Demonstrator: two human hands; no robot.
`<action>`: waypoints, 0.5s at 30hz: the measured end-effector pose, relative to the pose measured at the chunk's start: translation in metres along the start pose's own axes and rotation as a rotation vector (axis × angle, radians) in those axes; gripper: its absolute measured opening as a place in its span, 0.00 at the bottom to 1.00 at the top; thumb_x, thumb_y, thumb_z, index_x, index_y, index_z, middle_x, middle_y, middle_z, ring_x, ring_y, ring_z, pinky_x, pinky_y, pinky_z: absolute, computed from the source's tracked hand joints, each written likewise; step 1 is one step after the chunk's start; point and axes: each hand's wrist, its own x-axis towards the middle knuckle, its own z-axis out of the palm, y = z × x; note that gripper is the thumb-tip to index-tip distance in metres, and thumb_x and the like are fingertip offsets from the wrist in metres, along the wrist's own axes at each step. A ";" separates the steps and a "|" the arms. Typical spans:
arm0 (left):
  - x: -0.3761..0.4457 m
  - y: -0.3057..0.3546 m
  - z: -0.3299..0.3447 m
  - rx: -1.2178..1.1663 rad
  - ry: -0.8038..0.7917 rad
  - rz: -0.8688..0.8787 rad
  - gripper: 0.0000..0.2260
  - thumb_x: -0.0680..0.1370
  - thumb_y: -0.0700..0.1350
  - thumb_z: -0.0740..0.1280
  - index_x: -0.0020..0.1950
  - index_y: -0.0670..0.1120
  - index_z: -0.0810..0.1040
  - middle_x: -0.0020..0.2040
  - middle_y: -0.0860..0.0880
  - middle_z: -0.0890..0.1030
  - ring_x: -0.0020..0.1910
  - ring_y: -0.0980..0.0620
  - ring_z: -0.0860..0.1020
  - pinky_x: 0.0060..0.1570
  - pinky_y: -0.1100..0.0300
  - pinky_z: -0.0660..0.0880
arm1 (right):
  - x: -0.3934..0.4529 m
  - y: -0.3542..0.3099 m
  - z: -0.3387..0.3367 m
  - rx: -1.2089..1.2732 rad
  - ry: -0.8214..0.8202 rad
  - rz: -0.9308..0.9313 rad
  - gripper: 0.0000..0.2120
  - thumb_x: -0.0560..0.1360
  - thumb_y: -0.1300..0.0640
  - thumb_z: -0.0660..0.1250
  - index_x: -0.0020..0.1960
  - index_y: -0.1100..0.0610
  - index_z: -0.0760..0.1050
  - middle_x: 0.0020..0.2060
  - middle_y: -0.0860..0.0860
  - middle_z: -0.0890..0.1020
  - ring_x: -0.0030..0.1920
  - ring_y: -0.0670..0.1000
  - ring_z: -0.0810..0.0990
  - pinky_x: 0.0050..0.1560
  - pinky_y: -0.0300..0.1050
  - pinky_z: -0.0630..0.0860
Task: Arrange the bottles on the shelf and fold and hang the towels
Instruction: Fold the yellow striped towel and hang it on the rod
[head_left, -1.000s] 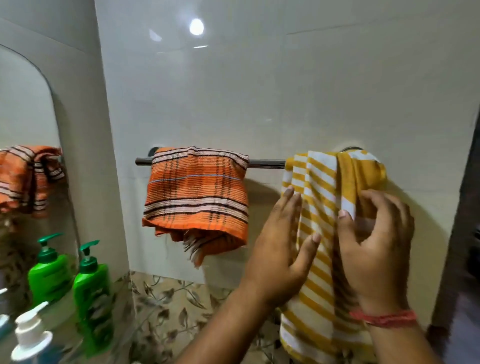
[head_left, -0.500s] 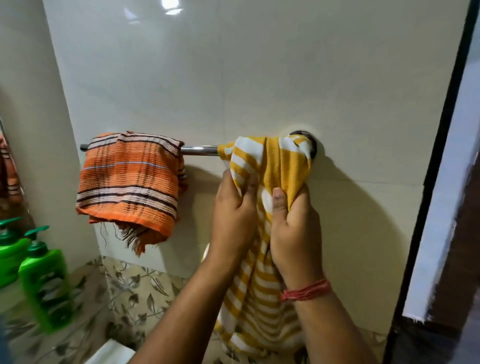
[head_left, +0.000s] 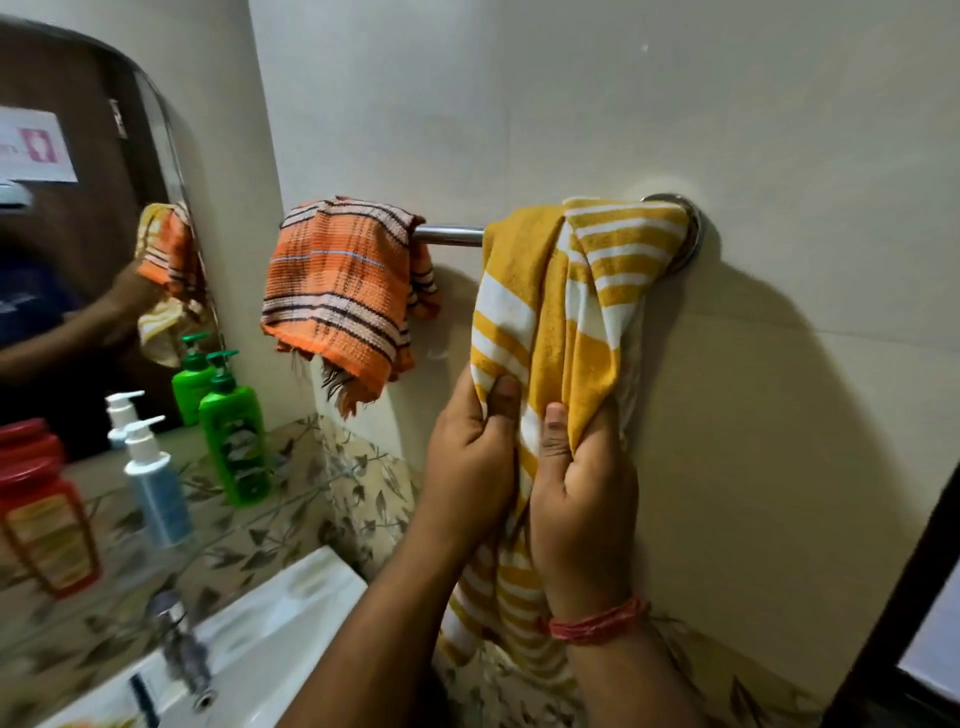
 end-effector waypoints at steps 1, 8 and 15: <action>-0.004 -0.001 -0.002 0.010 -0.003 -0.012 0.11 0.84 0.50 0.58 0.60 0.66 0.72 0.57 0.69 0.80 0.60 0.68 0.77 0.58 0.72 0.74 | -0.004 0.000 0.000 0.021 -0.012 0.017 0.11 0.80 0.53 0.61 0.55 0.60 0.75 0.41 0.57 0.84 0.45 0.52 0.77 0.39 0.32 0.67; -0.044 0.002 -0.014 -0.052 -0.006 -0.159 0.11 0.84 0.50 0.59 0.65 0.57 0.75 0.56 0.61 0.82 0.55 0.67 0.80 0.55 0.68 0.78 | -0.040 -0.003 -0.010 0.056 -0.139 0.042 0.26 0.83 0.43 0.53 0.55 0.64 0.78 0.39 0.56 0.85 0.37 0.53 0.83 0.37 0.32 0.71; -0.096 0.006 -0.055 -0.194 -0.035 -0.337 0.08 0.83 0.48 0.62 0.59 0.59 0.79 0.58 0.53 0.84 0.59 0.52 0.82 0.64 0.46 0.76 | -0.101 -0.044 -0.032 0.043 -0.281 0.259 0.20 0.80 0.44 0.56 0.58 0.55 0.79 0.41 0.52 0.85 0.40 0.53 0.83 0.38 0.40 0.74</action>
